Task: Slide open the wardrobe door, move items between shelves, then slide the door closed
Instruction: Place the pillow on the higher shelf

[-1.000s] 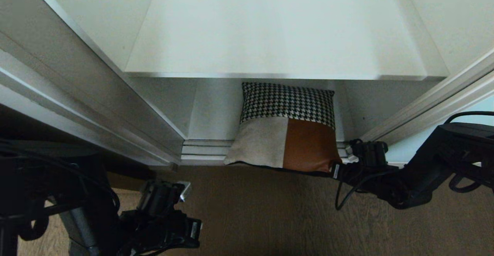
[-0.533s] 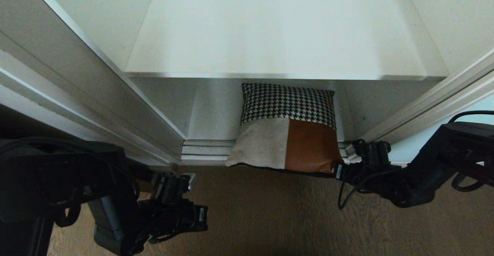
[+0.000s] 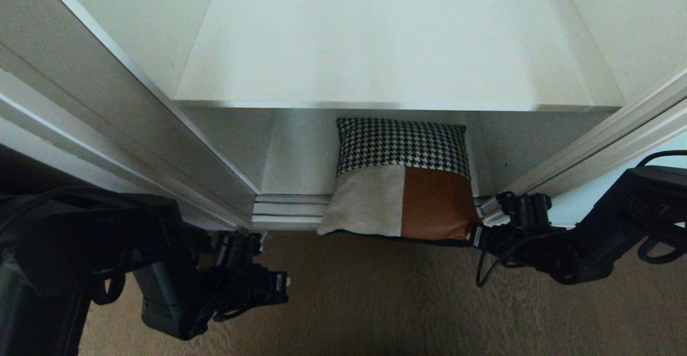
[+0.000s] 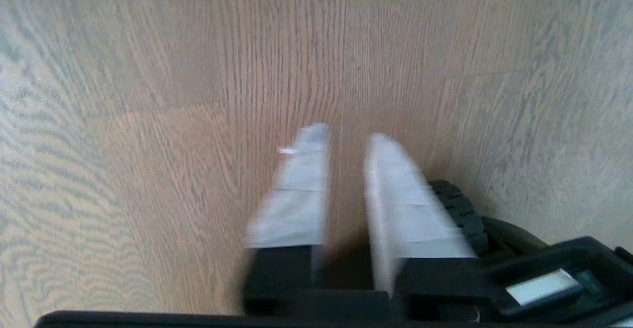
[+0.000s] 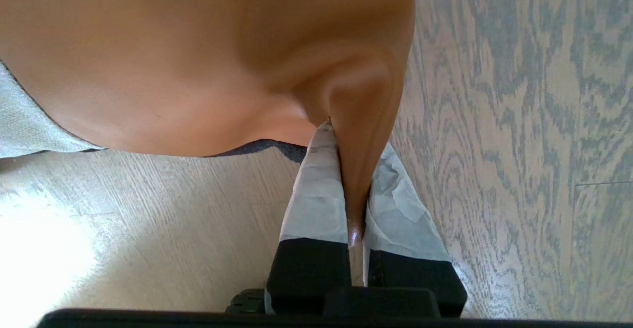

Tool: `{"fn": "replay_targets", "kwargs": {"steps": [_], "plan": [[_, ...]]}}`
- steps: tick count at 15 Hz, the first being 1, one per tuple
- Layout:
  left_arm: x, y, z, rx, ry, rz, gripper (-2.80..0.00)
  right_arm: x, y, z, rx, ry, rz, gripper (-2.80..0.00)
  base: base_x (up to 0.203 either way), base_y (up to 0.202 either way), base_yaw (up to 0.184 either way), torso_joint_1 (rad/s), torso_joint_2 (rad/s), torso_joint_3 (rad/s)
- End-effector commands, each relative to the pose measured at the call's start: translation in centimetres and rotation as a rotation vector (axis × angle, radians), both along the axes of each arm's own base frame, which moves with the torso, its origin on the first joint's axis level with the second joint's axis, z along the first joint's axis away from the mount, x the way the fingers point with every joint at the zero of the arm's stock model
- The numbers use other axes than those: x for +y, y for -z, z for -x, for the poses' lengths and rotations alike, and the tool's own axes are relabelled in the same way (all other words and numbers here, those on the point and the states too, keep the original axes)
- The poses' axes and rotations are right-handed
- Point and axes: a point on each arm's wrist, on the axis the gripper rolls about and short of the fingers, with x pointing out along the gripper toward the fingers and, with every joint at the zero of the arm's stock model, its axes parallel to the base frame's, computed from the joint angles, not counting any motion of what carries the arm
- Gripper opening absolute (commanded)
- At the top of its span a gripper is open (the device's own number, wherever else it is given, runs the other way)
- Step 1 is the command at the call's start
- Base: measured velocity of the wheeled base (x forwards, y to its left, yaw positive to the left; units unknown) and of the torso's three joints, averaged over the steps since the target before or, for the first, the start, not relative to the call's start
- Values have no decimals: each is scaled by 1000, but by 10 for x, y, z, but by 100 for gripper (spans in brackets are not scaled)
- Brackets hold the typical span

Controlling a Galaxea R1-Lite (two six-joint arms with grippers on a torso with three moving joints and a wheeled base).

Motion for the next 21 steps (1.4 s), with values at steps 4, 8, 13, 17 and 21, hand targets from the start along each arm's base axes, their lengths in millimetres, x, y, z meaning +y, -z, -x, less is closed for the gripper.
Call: {"fn": "replay_targets", "kwargs": {"steps": [4,8,13,17,21], "plan": [[-9,0,-30,-45,7,22,0,0,6,3,21,-15,-14,-280,0,0,0,0,0,0],[-19,-15,-55,-52,-34,106,0,0,8,3,27,-19,-16,-280,0,0,0,0,0,0],[-35,-41,-82,42,-81,281,0,-1,7,2,24,-37,-32,-280,0,0,0,0,0,0],[-55,-47,-102,61,-97,338,0,-5,3,1,22,-39,-45,-280,0,0,0,0,0,0],[-66,-42,-121,78,-98,340,0,-12,0,2,28,-42,-58,-280,0,0,0,0,0,0]]}}
